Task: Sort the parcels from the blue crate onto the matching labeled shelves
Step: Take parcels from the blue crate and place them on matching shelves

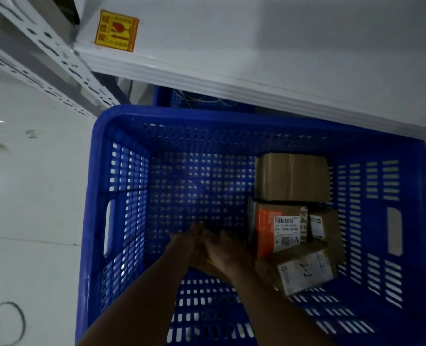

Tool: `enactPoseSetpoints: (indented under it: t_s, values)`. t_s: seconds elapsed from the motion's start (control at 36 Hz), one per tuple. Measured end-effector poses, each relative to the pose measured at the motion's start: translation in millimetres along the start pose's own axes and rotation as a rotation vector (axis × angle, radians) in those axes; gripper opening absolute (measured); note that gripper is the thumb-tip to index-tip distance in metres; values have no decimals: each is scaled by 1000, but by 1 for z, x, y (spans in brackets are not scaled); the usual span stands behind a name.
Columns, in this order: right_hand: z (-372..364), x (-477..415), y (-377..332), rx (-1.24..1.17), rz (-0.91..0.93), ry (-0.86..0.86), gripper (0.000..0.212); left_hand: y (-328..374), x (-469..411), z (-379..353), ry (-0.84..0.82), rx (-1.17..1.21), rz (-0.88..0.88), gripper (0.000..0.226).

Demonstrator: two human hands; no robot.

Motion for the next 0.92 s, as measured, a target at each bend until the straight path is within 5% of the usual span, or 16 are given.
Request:
enactPoseSetpoints:
  t_s: [0.22,0.36,0.47,0.61,0.72,0.83,0.92]
  values:
    - [33,7,8,-176,94,-81,57,13,15,19,48,-63,-203,101]
    - [74,20,17,-297,-3,30,66,32,73,37,0,4,-345,41]
    - [116,37,22,-553,-259,113,62,43,117,45,-101,8,-438,11]
    - [170,64,41,-861,-398,106,97,55,189,43,-195,45,-534,14]
    - [221,131,54,-1114,-458,23,74,65,259,41,-282,51,-563,15]
    - [270,219,90,-1275,-405,43,98,72,351,41,-393,-59,-667,18]
    - [307,292,113,-1427,-370,140,89,74,431,40,-453,-132,-732,16]
Point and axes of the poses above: each hand's wrist, its own x-axis away from the middle knuckle, its own z-axis out of the back of the hand, y = z × x, the point moved 1 cm from there along -x, towards the middle knuckle, and after that the axes turned 10 degrees about y, right-handed, at the moved point
